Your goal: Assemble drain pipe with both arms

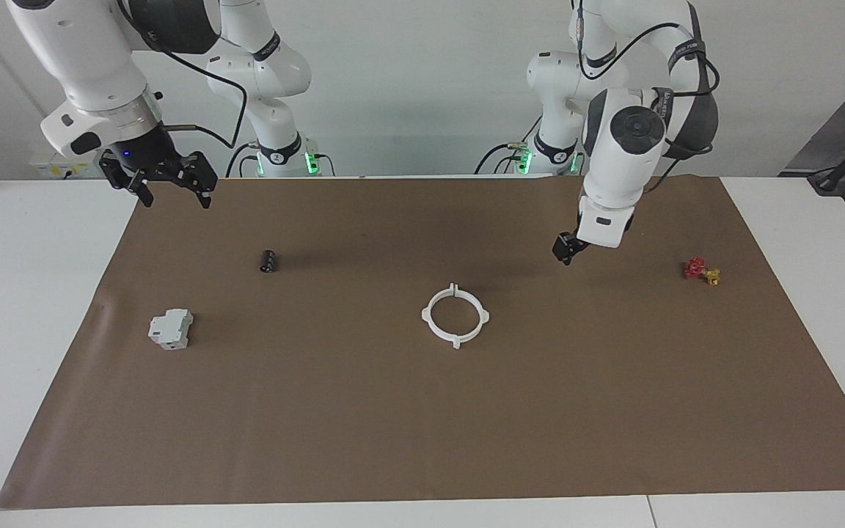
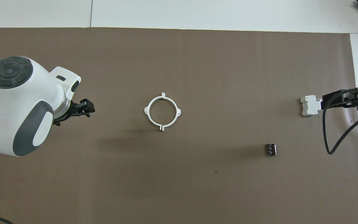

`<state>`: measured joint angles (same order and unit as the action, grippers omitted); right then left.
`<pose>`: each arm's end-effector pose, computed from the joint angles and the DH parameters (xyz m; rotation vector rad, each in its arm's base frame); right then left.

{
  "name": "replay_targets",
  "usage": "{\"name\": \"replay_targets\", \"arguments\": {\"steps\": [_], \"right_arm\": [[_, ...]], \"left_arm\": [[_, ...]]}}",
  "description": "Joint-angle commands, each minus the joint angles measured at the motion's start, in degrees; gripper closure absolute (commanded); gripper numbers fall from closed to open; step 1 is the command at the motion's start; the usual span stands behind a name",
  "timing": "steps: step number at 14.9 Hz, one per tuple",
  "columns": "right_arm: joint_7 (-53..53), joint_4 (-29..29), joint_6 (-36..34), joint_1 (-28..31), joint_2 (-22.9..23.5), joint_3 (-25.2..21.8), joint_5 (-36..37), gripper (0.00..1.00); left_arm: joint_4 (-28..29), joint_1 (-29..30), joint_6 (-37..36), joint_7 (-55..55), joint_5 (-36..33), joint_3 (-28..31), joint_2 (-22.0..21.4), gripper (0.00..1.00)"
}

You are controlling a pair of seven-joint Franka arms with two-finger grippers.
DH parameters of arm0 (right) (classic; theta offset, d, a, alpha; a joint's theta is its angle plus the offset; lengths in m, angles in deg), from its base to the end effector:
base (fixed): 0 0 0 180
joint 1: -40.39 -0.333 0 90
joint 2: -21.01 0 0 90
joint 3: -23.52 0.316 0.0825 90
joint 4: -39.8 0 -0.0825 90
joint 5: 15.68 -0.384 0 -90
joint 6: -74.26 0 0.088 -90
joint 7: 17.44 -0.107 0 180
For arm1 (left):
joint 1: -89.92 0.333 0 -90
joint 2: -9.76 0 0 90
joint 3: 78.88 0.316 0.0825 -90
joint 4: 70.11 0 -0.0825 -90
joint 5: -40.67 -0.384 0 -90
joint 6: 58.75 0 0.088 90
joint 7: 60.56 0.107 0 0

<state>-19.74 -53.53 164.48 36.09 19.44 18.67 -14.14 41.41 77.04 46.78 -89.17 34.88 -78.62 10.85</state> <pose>0.5452 -0.0087 0.6125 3.1154 -0.0767 -0.0414 0.5375 -0.1121 0.4592 -2.9834 -0.3688 0.1233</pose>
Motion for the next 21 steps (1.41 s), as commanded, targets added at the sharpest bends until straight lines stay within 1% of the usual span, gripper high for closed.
{"name": "replay_targets", "arguments": {"steps": [1,5,8,13,15,16,18,21], "right_arm": [[0.6,-0.7,0.9,0.3,-0.6,0.1,-0.2,0.0],[0.6,-0.7,0.9,0.3,-0.6,0.1,-0.2,0.0],[0.6,-0.7,0.9,0.3,-0.6,0.1,-0.2,0.0],[0.6,-0.7,0.9,0.3,-0.6,0.1,-0.2,0.0],[0.6,-0.7,0.9,0.3,-0.5,0.1,-0.1,0.0],[0.6,-0.7,0.9,0.3,-0.6,0.1,-0.2,0.0],[0.6,-0.7,0.9,0.3,-0.6,0.1,-0.2,0.0],[0.6,-0.7,0.9,0.3,-0.6,0.1,-0.2,0.0]], "left_arm": [[2.6,5.7,-0.4,9.2,-1.0,-0.6,-4.2,0.0],[2.6,11.8,-0.5,22.0,-1.0,-0.6,-6.1,0.0],[2.2,13.6,-0.5,27.5,-1.0,-0.6,-6.9,0.0],[1.9,13.6,-0.6,27.6,-0.5,-0.5,-9.0,0.0],[0.5,12.8,-3.1,27.2,-0.4,-0.8,-10.2,0.0],[-0.4,12.7,-3.8,26.7,-0.3,-1.1,-10.2,0.0],[-0.6,12.0,-2.9,24.1,1.6,-1.3,-10.1,0.0],[-0.8,11.5,-1.7,21.1,2.1,-1.4,-10.0,0.0]]}}
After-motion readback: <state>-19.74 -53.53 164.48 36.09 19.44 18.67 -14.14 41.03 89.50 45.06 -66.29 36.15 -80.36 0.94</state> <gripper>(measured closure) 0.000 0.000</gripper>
